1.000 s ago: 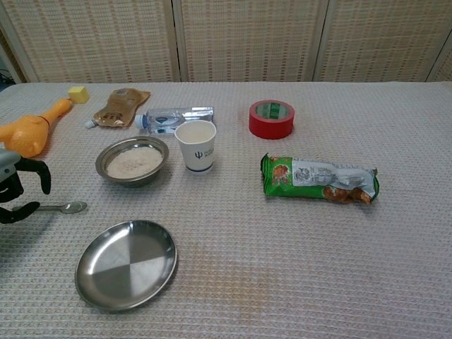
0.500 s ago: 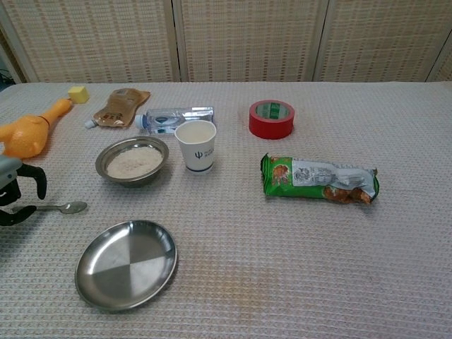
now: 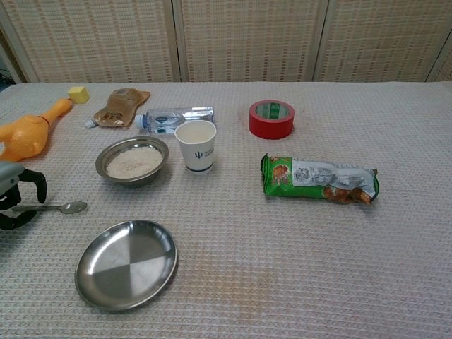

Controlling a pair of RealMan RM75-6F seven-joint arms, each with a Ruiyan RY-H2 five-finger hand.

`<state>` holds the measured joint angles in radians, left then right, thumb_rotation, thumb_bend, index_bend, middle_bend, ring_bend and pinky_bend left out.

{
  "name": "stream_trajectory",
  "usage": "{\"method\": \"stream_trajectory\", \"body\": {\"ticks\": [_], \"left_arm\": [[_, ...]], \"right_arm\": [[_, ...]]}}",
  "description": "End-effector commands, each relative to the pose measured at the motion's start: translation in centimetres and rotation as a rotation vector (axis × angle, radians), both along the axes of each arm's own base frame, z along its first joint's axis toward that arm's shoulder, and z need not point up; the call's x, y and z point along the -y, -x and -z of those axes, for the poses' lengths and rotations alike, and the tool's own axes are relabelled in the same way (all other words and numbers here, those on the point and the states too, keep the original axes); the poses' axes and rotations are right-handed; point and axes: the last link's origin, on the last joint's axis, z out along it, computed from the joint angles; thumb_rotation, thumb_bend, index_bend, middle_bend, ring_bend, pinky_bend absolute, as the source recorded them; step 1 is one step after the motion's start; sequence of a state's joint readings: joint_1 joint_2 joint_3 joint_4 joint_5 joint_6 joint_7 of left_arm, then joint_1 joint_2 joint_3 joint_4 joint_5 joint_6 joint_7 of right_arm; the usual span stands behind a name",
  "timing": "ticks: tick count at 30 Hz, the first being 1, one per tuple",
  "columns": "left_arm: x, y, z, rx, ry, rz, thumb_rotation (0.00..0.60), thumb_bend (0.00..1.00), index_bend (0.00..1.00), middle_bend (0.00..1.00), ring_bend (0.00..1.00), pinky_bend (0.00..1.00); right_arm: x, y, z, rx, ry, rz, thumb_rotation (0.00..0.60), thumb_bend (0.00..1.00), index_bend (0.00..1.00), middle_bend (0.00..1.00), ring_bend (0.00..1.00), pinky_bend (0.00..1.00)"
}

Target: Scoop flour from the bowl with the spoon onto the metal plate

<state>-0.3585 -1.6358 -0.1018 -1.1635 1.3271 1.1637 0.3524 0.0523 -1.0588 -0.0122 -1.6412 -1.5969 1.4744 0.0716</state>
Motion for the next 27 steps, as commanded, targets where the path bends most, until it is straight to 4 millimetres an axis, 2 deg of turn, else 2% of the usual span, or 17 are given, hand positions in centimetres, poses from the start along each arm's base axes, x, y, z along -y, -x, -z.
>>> {"method": "stream_trajectory", "body": {"ticks": [1,27], "left_arm": [[-0.08,0.17,0.12,-0.007,0.008,-0.008,0.600,0.39,0.46,1.00,1.00,1.00],[-0.23,0.25,-0.37,-0.006,-0.006,-0.009,0.600,0.39,0.53,1.00,1.00,1.00]], "right_arm": [[0.00,-0.01,-0.01,0.000,0.000,0.000,0.600,0.18,0.00,0.00,0.00,0.00],[0.04,-0.01,0.39,-0.007,-0.024,0.018,0.600,0.18,0.00,0.00,0.00,0.00]]}}
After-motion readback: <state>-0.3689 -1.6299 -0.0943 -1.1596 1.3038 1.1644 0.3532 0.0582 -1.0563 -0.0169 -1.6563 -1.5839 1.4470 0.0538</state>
